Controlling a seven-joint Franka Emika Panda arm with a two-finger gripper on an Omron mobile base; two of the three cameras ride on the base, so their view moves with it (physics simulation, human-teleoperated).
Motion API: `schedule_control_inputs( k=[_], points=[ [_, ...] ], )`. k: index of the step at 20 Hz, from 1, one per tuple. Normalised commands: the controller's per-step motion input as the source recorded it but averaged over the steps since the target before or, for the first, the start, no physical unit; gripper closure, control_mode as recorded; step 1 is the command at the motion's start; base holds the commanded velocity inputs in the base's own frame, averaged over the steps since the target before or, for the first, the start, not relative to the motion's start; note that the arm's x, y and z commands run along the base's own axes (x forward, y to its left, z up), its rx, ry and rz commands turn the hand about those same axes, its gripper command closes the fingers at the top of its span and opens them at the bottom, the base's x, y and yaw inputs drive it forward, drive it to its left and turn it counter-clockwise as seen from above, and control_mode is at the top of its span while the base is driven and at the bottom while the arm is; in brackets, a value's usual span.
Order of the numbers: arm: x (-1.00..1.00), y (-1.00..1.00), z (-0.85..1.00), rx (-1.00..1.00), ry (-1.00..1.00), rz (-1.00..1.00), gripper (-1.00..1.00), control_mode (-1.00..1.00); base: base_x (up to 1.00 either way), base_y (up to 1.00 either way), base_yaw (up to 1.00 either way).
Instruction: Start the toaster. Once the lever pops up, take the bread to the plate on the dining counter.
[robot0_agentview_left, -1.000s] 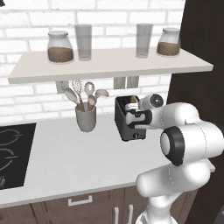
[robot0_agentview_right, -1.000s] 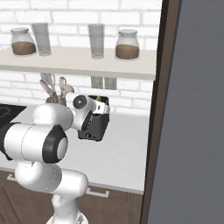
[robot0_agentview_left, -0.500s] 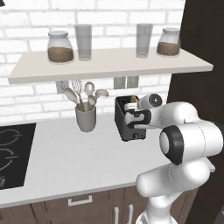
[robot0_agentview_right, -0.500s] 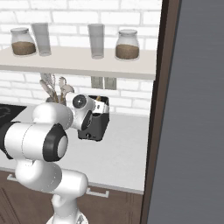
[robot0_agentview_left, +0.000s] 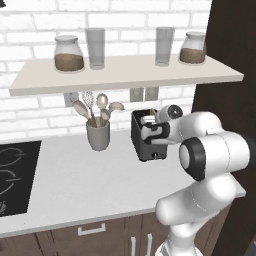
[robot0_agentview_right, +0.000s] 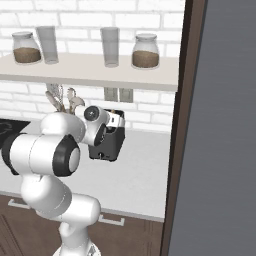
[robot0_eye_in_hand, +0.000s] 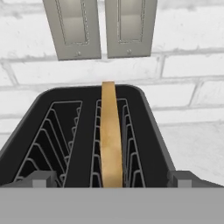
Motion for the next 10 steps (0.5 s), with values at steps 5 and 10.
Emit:
schedule_control_inputs(
  k=[5, 10],
  points=[
    [0.12, 0.0, 0.0, 0.0, 0.0, 0.0, -1.0, -1.0, 0.0, 0.0, 0.0],
    [0.03, 0.0, 0.0, 0.0, 0.0, 0.0, -1.0, -1.0, 0.0, 0.0, 0.0]
  ],
)
